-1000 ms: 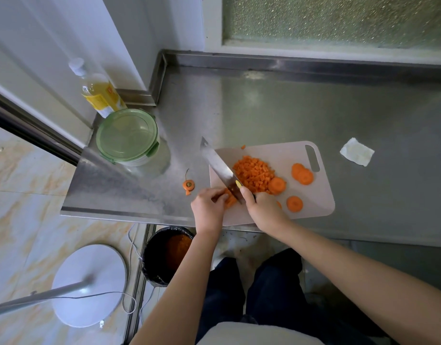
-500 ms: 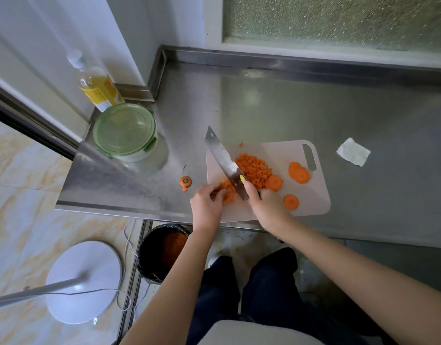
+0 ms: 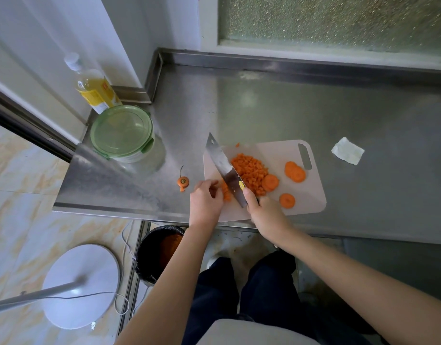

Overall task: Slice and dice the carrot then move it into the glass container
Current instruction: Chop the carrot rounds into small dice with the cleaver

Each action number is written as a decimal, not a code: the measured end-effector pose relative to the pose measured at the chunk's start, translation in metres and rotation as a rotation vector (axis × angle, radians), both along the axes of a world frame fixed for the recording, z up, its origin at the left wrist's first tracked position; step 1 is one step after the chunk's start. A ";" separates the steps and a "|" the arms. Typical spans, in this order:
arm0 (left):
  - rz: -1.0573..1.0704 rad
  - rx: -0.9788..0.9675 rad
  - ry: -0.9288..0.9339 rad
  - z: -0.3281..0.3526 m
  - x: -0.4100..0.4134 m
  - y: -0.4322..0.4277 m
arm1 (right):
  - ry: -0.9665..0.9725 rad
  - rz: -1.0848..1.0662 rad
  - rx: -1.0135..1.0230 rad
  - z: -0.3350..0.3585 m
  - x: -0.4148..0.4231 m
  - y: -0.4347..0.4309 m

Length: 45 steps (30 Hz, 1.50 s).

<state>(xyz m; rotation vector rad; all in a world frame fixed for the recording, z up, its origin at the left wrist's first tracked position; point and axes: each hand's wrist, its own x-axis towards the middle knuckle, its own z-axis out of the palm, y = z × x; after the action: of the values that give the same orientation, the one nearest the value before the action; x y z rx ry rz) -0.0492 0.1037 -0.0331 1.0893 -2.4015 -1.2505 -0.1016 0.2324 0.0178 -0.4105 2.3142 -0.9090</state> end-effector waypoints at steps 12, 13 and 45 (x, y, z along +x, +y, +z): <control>0.029 -0.001 -0.014 -0.002 0.000 0.001 | -0.019 -0.001 0.053 0.000 0.010 -0.009; 0.027 -0.002 -0.014 -0.002 0.000 0.001 | -0.014 0.011 0.068 0.000 0.010 -0.009; -0.057 0.208 0.104 -0.002 0.014 0.008 | 0.084 0.047 0.107 -0.019 0.004 -0.020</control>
<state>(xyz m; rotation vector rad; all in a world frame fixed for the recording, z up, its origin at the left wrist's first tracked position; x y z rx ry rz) -0.0356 0.1115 -0.0354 0.9867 -2.2805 -1.5648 -0.0978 0.2122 -0.0007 -0.4635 2.4060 -0.7545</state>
